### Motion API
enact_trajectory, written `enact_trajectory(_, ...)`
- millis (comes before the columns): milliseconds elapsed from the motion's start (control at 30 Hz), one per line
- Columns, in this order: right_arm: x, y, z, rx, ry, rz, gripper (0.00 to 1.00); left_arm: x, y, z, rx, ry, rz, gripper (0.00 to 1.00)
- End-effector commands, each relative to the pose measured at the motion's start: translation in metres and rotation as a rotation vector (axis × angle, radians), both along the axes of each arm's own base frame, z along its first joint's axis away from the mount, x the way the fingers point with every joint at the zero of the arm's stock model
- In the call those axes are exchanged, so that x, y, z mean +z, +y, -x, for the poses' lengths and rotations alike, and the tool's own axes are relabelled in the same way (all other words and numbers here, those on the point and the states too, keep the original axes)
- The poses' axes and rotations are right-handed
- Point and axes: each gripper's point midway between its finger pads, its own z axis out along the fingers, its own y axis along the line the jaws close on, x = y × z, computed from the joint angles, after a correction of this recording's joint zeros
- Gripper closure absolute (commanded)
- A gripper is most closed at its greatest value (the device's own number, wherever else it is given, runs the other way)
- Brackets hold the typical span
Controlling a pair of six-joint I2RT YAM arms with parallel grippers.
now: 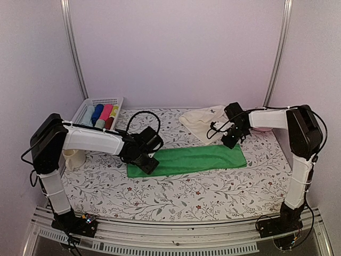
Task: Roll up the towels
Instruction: Smooth out the towel at the center of the board.
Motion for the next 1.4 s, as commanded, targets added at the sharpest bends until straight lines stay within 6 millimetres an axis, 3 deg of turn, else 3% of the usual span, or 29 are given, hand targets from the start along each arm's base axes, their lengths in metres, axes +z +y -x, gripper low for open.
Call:
enact_trajectory(0,-0.016,-0.013,-0.009,-0.069,-0.003,0.053,0.96,-0.009,-0.02,0.0,-0.033,0.015,0.023,0.35)
enact_trajectory(200,-0.036,-0.031,-0.019,-0.124,0.0,0.118,0.96,-0.028,-0.023,0.01,-0.059,0.059,0.008,0.43)
enact_trajectory(433,-0.025,-0.047,-0.046,-0.18,-0.068,0.149,0.92,-0.033,-0.022,0.022,-0.094,0.097,0.018,0.41)
enact_trajectory(500,-0.018,-0.046,-0.046,-0.178,-0.076,0.139,0.84,-0.031,-0.023,0.023,-0.1,0.096,0.024,0.36)
enact_trajectory(633,0.016,-0.046,-0.035,-0.19,-0.068,0.044,0.5,-0.017,-0.027,0.019,-0.098,0.066,0.055,0.17)
enact_trajectory(700,0.028,-0.051,-0.023,-0.216,-0.027,-0.012,0.44,-0.007,-0.03,0.016,-0.097,0.042,0.072,0.04)
enact_trajectory(733,0.033,-0.055,-0.017,-0.231,-0.007,-0.038,0.43,-0.001,-0.031,0.014,-0.094,0.027,0.084,0.03)
enact_trajectory(900,0.036,-0.085,0.016,-0.323,0.051,-0.077,0.49,0.03,-0.033,0.003,-0.081,-0.058,0.112,0.03)
enact_trajectory(1000,0.025,-0.089,0.04,-0.312,0.082,-0.071,0.58,0.037,-0.021,-0.005,-0.056,-0.113,0.075,0.03)
enact_trajectory(1100,0.018,-0.086,0.059,-0.297,0.124,-0.093,0.67,0.025,-0.004,-0.009,-0.028,-0.109,0.029,0.03)
enact_trajectory(1233,0.01,-0.082,0.077,-0.28,0.176,-0.122,0.71,0.003,0.023,-0.013,0.031,-0.088,-0.046,0.03)
enact_trajectory(1367,0.001,-0.078,0.088,-0.263,0.217,-0.127,0.73,-0.004,0.038,-0.016,0.071,-0.094,-0.085,0.03)
